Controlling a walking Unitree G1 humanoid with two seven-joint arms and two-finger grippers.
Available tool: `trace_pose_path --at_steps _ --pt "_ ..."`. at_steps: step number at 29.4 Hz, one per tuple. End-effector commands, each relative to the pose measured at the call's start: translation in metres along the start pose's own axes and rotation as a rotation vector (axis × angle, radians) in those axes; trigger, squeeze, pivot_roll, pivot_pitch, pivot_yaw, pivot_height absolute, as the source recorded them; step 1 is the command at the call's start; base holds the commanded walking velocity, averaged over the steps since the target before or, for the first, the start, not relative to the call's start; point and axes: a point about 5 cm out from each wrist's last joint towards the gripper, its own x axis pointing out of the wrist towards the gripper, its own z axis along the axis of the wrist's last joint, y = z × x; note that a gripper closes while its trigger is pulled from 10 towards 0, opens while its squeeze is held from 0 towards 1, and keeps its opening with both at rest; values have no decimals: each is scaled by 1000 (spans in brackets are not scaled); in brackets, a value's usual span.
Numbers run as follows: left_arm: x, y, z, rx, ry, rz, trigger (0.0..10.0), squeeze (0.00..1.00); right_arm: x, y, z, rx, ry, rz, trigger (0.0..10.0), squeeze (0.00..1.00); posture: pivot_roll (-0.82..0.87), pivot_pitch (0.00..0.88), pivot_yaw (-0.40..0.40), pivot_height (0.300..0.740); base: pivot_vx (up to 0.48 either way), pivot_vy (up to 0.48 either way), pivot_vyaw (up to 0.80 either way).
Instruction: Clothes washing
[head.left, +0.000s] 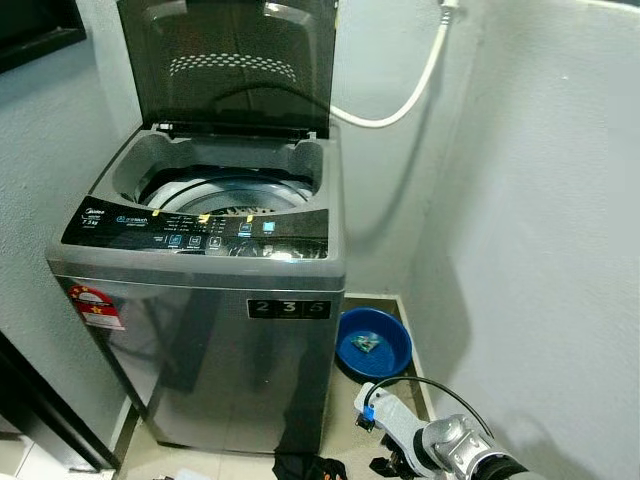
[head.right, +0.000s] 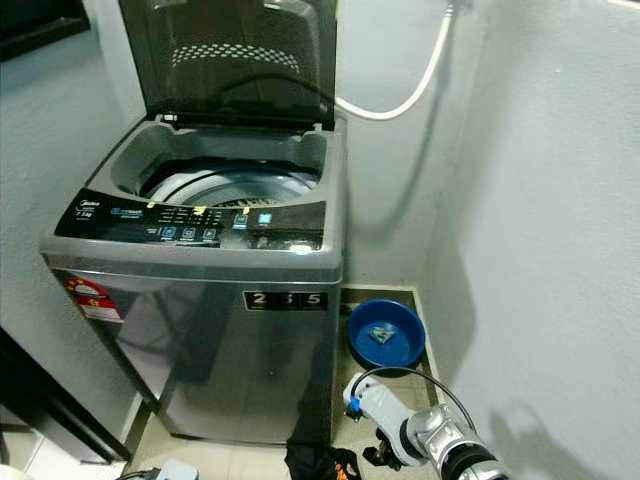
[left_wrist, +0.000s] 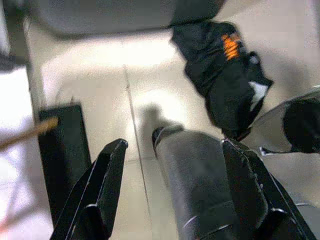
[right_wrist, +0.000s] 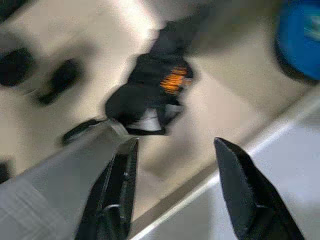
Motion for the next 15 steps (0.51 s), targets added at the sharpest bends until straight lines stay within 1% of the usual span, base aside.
trace_pose_path --at_steps 1,2,3,4,5,6,7,8,10,12,14,15 --pt "-5 -3 -18 -61 86 23 10000 0 1 1 -12 69 31 -69 10000 1000 17 0 -52 740 0 0 0" --pt "-5 -3 -21 -76 96 28 10000 0 2 1 -17 106 43 -103 10000 471 17 0 -52 740 0 0 0" --pt "-5 -3 -21 -76 96 28 10000 0 2 1 -17 106 43 -103 10000 471 17 0 -52 740 0 0 0" --pt "-6 -4 -23 -81 108 30 10000 0 2 3 -23 152 54 -126 10000 0 17 0 -52 740 0 0 0" --pt "-6 -5 -23 -88 112 29 10000 0 3 7 -30 185 69 -135 10000 0 13 0 -47 740 0 0 0" --pt "-6 -5 -23 -88 112 29 10000 0 3 7 -30 185 69 -135 10000 0 13 0 -47 740 0 0 0" --pt "-5 -6 -23 -90 116 29 10000 0 4 11 -35 201 84 -136 10000 0 13 0 -47 740 0 0 0" --pt "-4 -7 -23 -95 121 33 10000 0 5 16 -39 204 95 -142 10000 0 13 0 -47 740 0 0 0" --pt "-4 -7 -23 -95 121 33 10000 0 5 16 -39 204 95 -142 10000 0 13 0 -47 740 0 0 0" --pt "-3 -7 -22 -98 124 36 10000 0 7 19 -41 199 103 -148 10000 0 13 0 -47 740 0 0 0" --pt "-3 -8 -21 -96 129 37 10000 0 7 21 -40 193 102 -150 10000 0 17 0 -52 740 -326 0 0" --pt "-2 -8 -21 -90 135 36 10000 0 8 21 -39 169 98 -151 10000 0 17 0 -52 740 -345 0 0"
